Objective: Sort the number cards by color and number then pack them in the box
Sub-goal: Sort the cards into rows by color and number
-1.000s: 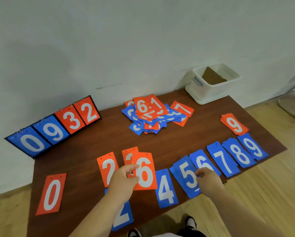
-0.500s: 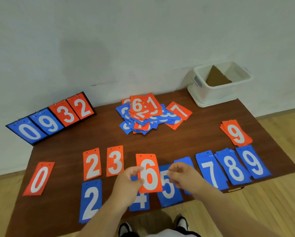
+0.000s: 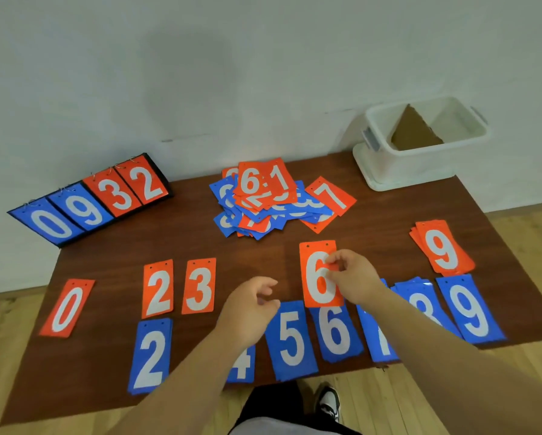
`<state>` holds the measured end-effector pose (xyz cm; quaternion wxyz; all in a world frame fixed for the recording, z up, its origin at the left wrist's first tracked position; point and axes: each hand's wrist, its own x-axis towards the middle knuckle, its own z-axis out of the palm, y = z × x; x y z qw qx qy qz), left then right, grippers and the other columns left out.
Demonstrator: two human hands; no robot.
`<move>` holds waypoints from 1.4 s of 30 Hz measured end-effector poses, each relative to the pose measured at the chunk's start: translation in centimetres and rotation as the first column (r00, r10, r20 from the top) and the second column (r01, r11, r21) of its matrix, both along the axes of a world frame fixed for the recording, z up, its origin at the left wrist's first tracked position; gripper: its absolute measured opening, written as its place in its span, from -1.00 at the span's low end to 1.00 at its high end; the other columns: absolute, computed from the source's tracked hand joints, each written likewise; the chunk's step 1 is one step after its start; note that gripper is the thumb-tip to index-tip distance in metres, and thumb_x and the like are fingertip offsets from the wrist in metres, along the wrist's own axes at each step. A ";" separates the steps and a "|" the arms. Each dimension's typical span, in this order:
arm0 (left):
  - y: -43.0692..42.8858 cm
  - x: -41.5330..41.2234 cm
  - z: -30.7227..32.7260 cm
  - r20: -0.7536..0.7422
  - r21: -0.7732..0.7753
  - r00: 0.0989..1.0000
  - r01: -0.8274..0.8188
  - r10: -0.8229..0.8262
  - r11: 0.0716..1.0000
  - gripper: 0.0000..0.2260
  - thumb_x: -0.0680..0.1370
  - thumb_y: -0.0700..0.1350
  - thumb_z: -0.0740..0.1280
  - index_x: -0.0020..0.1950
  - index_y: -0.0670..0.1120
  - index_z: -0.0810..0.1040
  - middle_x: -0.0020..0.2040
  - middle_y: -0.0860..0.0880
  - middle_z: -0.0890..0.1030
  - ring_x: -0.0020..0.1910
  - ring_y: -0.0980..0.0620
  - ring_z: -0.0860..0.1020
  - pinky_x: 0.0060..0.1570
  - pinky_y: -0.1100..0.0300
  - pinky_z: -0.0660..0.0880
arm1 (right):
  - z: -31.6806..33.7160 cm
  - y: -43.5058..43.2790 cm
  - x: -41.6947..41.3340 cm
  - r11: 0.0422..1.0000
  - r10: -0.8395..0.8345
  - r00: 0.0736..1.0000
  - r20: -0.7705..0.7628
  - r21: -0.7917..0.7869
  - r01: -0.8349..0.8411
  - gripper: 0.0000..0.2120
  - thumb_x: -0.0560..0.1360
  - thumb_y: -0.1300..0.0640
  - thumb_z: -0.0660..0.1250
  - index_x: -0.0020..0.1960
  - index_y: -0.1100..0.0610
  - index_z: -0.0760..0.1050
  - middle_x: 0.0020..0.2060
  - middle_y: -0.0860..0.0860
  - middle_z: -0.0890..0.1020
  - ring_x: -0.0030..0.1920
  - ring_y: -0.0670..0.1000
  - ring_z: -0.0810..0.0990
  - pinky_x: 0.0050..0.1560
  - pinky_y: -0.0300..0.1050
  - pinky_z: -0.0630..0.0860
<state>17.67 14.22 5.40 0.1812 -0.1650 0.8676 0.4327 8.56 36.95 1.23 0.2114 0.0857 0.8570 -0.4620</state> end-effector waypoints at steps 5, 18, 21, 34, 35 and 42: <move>-4.2 -3.7 -1.5 -0.018 -0.166 1.000 0.018 -0.021 0.986 -0.65 0.62 -0.03 0.38 0.40 0.12 0.48 0.14 0.16 0.51 0.02 0.19 0.53 -0.13 0.34 0.47 | -2.1 0.0 -3.6 0.981 0.071 0.996 0.063 0.175 -0.081 -0.71 0.58 0.14 0.38 0.28 -0.01 0.47 0.17 -0.02 0.59 0.10 0.03 0.57 0.08 -0.06 0.61; -10.9 -22.2 -6.5 -0.028 -0.565 0.964 0.203 -0.264 0.800 -0.48 0.59 0.18 0.35 0.49 0.03 0.36 0.35 -0.07 0.45 0.27 -0.12 0.51 0.13 -0.05 0.56 | -3.9 -1.6 -14.5 0.881 -0.032 0.997 -0.076 0.468 0.064 -0.57 0.53 -0.02 0.43 0.37 0.00 0.47 0.31 0.05 0.51 0.28 0.10 0.53 0.19 0.08 0.58; -11.3 -27.8 -7.1 -0.022 -0.649 0.953 0.215 -0.301 0.730 -0.47 0.58 0.22 0.31 0.47 0.00 0.37 0.35 -0.11 0.44 0.26 -0.16 0.51 0.10 -0.10 0.54 | -4.6 -1.9 -18.4 0.864 -0.024 0.996 -0.087 0.500 0.065 -0.59 0.54 0.00 0.40 0.35 0.03 0.48 0.33 0.07 0.48 0.31 0.16 0.49 0.25 0.10 0.51; -10.5 -36.1 -13.2 0.057 -0.489 0.997 -0.016 0.050 0.872 -0.03 0.37 0.32 0.53 0.58 -0.02 0.11 0.48 -0.18 0.30 0.40 -0.27 0.39 0.20 -0.19 0.55 | -7.3 -0.5 -24.6 0.769 -0.063 0.995 0.073 0.639 0.002 -0.45 0.38 -0.21 0.55 0.26 -0.06 0.46 0.28 0.06 0.45 0.29 0.17 0.43 0.20 0.10 0.50; -10.6 -36.0 -13.2 0.019 -0.480 0.998 -0.046 0.063 0.876 -0.05 0.36 0.29 0.55 0.57 0.00 0.14 0.44 -0.17 0.33 0.36 -0.25 0.43 0.17 -0.17 0.57 | -7.2 -0.4 -24.8 0.770 -0.077 0.993 0.091 0.638 0.002 -0.42 0.35 -0.23 0.56 0.26 -0.06 0.46 0.25 0.06 0.46 0.29 0.17 0.43 0.19 0.11 0.50; -10.6 -34.9 -12.0 -0.240 -0.283 0.969 -0.132 0.063 0.950 -0.50 0.60 -0.12 0.41 0.50 0.04 0.31 0.37 -0.07 0.50 0.29 -0.14 0.55 0.13 -0.07 0.59 | -7.0 -0.1 -25.1 0.804 -0.142 0.983 0.113 0.592 0.048 -0.37 0.30 -0.19 0.62 0.23 -0.02 0.42 0.20 0.07 0.45 0.16 0.16 0.50 0.13 0.07 0.53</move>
